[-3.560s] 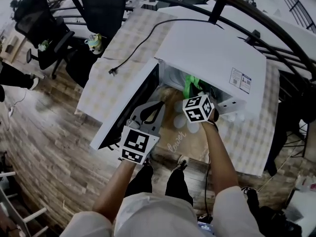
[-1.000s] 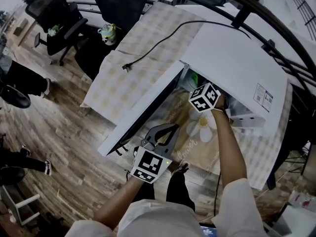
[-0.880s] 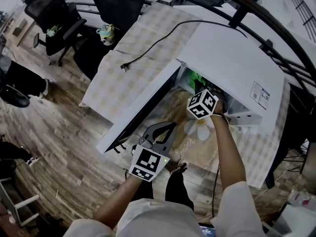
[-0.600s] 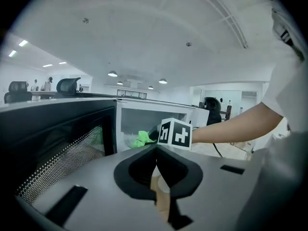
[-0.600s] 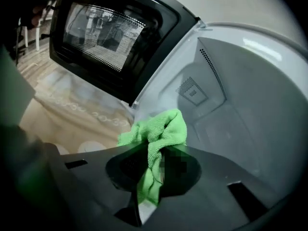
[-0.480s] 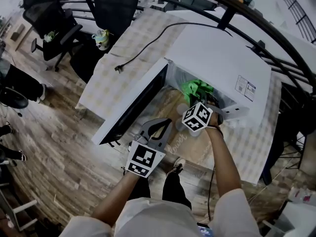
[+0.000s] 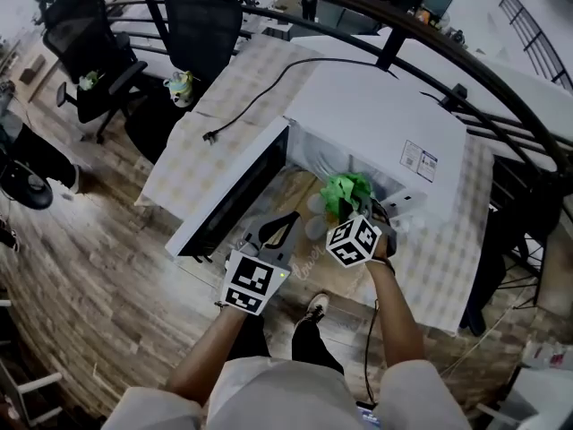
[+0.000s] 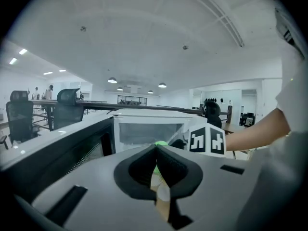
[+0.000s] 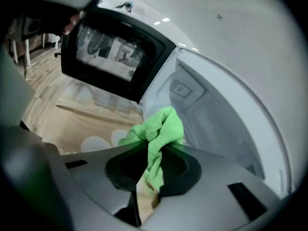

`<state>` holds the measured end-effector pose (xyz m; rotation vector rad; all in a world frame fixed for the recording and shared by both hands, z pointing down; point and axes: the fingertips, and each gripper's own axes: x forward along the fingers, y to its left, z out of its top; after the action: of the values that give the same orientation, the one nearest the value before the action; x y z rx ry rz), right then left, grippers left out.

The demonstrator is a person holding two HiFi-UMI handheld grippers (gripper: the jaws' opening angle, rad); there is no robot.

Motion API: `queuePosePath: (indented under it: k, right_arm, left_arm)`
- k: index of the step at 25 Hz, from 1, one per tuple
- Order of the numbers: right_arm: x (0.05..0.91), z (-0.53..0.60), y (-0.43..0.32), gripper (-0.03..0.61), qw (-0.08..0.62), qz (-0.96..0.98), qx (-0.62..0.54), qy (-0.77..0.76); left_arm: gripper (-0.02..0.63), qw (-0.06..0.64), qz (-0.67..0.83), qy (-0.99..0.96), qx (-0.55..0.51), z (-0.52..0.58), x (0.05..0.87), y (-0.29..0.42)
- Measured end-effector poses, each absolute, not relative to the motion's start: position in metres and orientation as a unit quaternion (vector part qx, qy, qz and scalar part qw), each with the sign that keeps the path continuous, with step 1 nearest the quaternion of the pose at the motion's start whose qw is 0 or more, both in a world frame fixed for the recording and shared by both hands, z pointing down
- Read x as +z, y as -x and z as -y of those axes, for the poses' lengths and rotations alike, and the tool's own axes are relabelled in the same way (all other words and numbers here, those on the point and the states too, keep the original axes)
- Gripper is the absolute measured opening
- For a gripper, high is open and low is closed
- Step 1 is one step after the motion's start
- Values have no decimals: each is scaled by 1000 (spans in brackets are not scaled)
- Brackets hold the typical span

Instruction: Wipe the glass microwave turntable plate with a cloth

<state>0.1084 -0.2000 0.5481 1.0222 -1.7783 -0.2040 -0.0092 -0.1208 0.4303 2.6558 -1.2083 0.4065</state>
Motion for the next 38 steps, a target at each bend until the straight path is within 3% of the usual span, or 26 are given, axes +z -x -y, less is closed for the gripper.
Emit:
queuePosePath:
  k: [9,17,29,38]
  right_arm:
    - [384,149,-136,66,340,781,-33,-522]
    - [243,131,-173,66,230,766,-77,-596]
    - [169,116,-192,66,148,758,-115,-625]
    - [166,118,-187,64,158,759,-123,-620]
  left_arm:
    - [14,35,449,-887,107,143,349,35]
    - [14,-23,442,-893,75,154,279,30]
    - [14,-92,396,-912,53,154,198,11]
    - [14,-97,376,-919,63,152,195,1]
